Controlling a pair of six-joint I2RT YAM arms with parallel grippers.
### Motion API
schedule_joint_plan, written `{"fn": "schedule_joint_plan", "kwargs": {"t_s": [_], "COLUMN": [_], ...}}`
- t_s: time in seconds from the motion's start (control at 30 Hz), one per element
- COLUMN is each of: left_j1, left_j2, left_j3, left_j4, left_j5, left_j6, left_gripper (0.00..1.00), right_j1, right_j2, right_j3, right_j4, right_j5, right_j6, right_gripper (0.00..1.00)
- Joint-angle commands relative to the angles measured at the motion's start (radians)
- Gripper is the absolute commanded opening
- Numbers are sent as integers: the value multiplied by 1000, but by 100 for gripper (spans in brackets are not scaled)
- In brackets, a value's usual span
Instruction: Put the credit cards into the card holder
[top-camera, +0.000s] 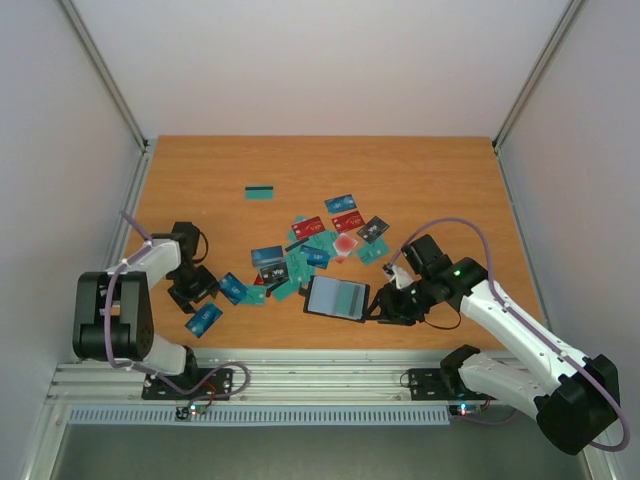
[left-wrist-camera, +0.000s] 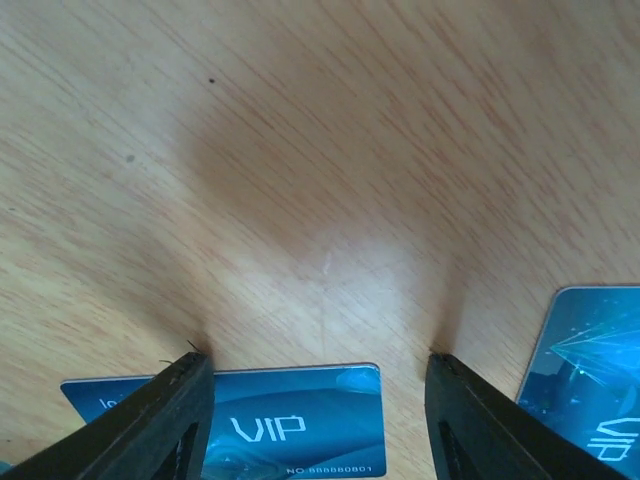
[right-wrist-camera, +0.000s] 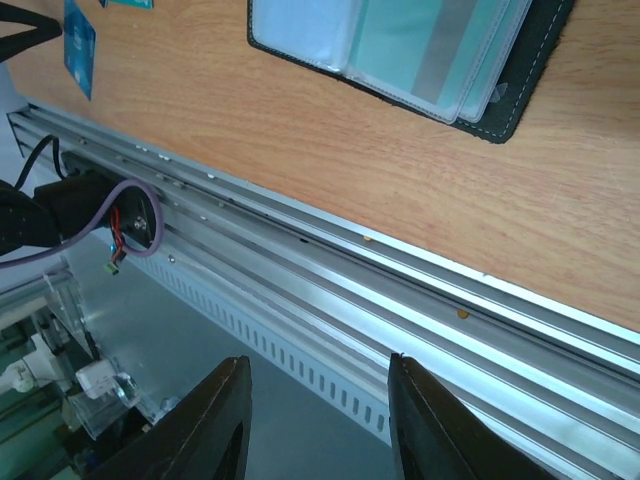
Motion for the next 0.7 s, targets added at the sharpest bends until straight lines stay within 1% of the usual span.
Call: {"fn": "schedule_joint_plan", "kwargs": {"t_s": [0.0,0.1,0.43,0.53,0.6,0.67], "left_j1": [5,5,0,-23,-73,-96], "left_j2": [39,36,23,17,14,9], "left_j3": [40,30,-56,-77,-82,-94], "left_j4": [-10,-14,49,60,55,52], "left_j5": [-30,-51,30,46,41,37], "left_j6": [27,33,25,-5,-26,-46], "left_gripper": [59,59,56,55,55,55], "right_j1": [6,5,6,6,6,6], "right_j2": [-11,-20,-62,-75,-81,-92], "right_j3": [0,-16,-22,-26,-30,-34], "right_j4": [-5,7,3,-4,-4,-6], "right_j5": [22,22,31,34,35,35], "right_j6": [17,32,64,71,75,80], "right_gripper": [40,40,40,40,40,40]}}
